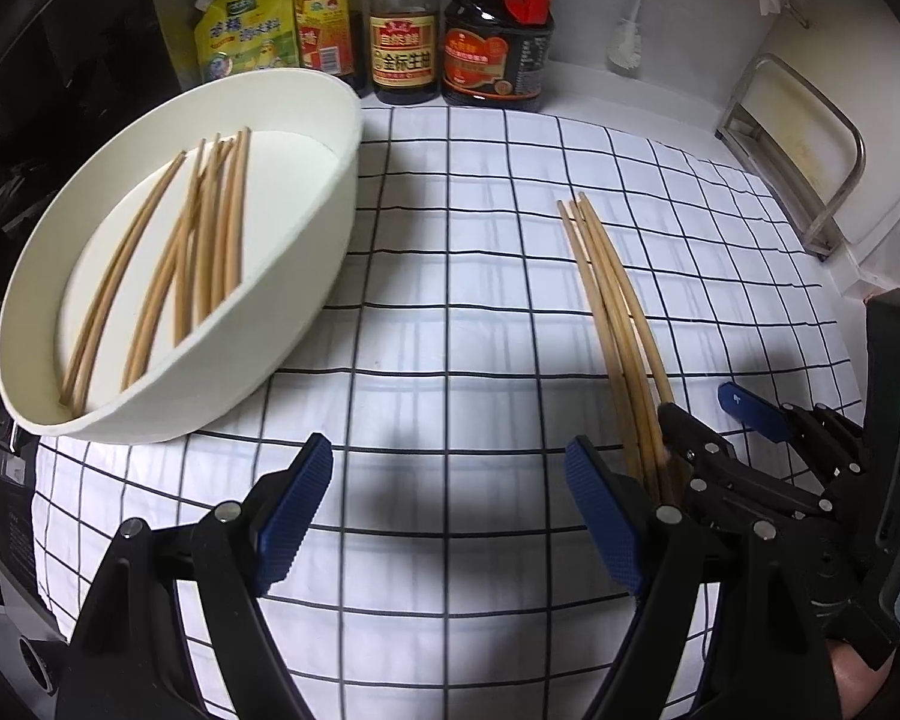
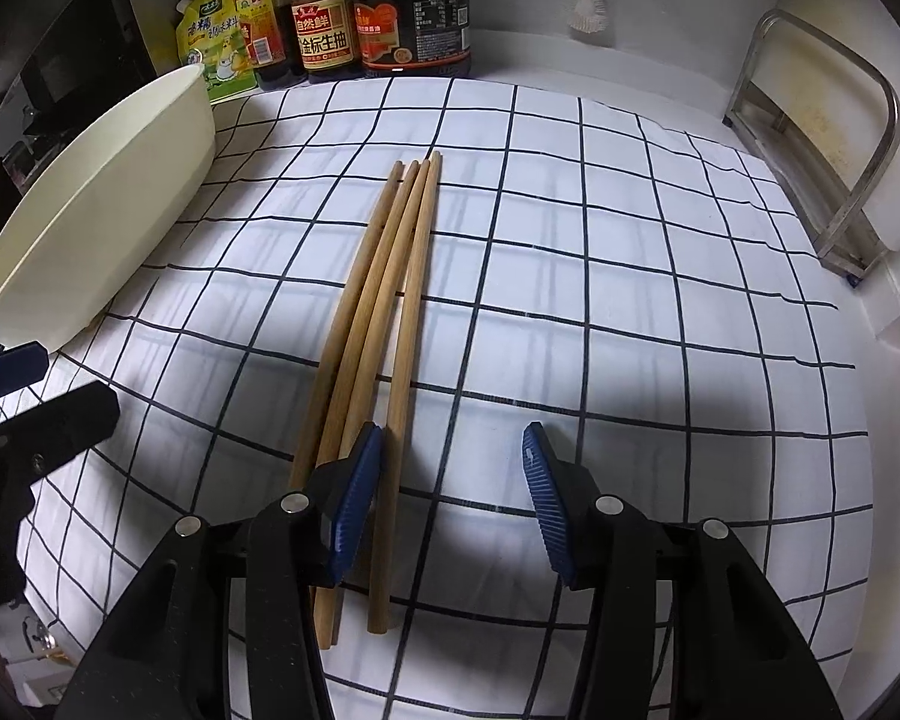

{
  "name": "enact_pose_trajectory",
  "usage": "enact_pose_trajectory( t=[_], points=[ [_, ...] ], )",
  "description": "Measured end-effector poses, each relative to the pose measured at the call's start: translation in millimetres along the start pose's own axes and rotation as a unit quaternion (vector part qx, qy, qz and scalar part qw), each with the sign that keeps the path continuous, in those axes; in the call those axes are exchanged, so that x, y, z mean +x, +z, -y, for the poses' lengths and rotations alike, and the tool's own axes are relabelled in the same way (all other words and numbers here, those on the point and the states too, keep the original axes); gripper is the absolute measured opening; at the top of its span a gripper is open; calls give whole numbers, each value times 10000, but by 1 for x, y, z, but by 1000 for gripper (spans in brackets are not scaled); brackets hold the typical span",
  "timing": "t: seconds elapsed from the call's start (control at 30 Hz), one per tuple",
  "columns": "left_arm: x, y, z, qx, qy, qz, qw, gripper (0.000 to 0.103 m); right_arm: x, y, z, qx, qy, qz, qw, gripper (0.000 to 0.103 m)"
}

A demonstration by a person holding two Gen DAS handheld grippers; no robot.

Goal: Organize utensils
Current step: 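Move both open tools back toward the remaining chopsticks, then close the left tool on a chopstick while the right tool grasps another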

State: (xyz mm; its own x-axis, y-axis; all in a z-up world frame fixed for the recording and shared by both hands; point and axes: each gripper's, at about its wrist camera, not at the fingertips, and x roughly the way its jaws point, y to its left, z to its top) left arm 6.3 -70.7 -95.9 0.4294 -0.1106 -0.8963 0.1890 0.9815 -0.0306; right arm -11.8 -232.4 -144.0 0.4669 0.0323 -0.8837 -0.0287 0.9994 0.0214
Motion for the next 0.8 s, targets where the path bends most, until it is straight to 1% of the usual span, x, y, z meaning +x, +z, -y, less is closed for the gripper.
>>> enact_pose_trajectory(
  t=[0.4,0.57,0.7,0.8],
  points=[
    [16,1,23,96,-122,-88,9998,78,-2,-4,33,204,-135,121,9996,47],
    [24,1,31,117,-149,-123,9997,78,-3,-5,54,281,-250,160,9992,47],
    [30,1,38,129,-186,-170,9996,78,-5,-6,74,361,-181,201,9990,47],
    [35,2,41,101,-183,-199,9996,78,-8,-8,78,291,-109,268,9992,48]
  ],
)
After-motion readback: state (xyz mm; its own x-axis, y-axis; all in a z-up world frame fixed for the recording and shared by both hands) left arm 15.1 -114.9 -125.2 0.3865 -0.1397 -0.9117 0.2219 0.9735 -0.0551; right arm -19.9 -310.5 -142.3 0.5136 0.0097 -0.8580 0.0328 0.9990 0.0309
